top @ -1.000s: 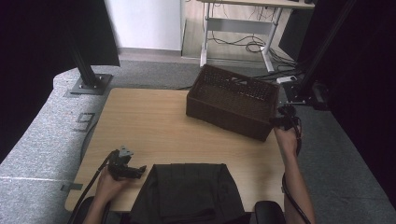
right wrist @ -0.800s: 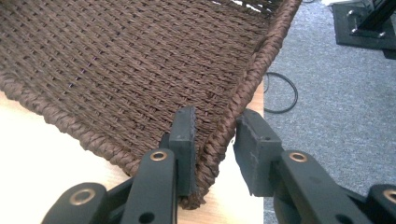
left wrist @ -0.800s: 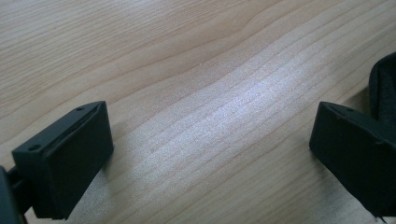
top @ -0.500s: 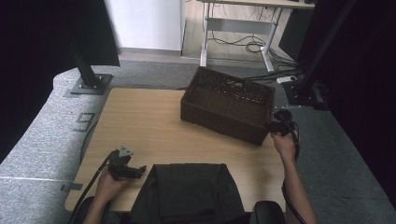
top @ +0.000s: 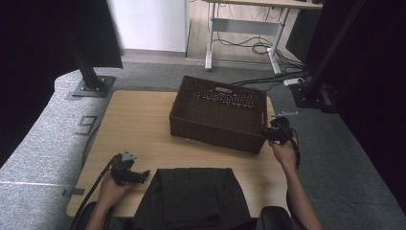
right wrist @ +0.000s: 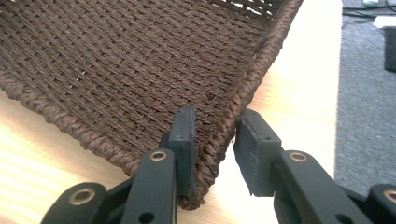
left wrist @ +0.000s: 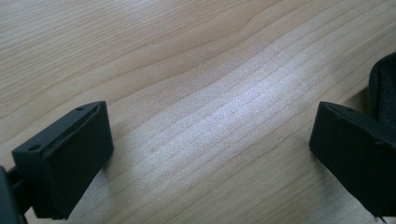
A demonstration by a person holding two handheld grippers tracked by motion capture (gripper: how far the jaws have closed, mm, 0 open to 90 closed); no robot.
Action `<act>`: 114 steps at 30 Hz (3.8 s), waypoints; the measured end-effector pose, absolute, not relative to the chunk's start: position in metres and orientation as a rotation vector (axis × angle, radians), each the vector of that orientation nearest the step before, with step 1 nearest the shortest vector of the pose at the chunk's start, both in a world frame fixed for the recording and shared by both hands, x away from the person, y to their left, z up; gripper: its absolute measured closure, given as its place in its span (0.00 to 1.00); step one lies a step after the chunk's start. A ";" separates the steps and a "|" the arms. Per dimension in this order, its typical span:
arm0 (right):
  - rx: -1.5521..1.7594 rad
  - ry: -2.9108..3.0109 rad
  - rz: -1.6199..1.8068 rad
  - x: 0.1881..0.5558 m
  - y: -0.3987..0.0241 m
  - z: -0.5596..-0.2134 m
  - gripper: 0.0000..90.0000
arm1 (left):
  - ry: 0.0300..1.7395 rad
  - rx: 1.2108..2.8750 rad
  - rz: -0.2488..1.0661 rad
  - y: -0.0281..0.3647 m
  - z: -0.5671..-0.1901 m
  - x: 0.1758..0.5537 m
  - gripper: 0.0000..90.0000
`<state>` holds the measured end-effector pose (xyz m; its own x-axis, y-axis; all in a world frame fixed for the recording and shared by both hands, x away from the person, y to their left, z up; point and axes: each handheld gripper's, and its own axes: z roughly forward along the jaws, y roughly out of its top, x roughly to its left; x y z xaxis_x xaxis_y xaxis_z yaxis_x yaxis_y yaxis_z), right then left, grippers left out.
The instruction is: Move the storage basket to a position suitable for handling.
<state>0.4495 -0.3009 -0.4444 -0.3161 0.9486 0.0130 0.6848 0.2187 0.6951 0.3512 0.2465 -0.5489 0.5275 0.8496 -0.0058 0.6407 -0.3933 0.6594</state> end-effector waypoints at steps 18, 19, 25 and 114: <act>1.386 2.188 0.928 0.427 -0.262 -0.446 0.75 | 1.218 2.154 0.450 0.253 -0.549 0.349 0.00; 1.380 2.192 0.931 0.426 -0.261 -0.446 0.75 | 1.221 2.153 0.452 0.254 -0.549 0.349 0.00; 1.354 2.215 0.952 0.417 -0.253 -0.446 0.75 | 1.227 2.151 0.455 0.255 -0.549 0.349 0.00; 1.343 2.204 0.936 0.357 -0.264 -0.557 0.00 | 1.231 2.150 0.453 0.254 -0.549 0.348 0.00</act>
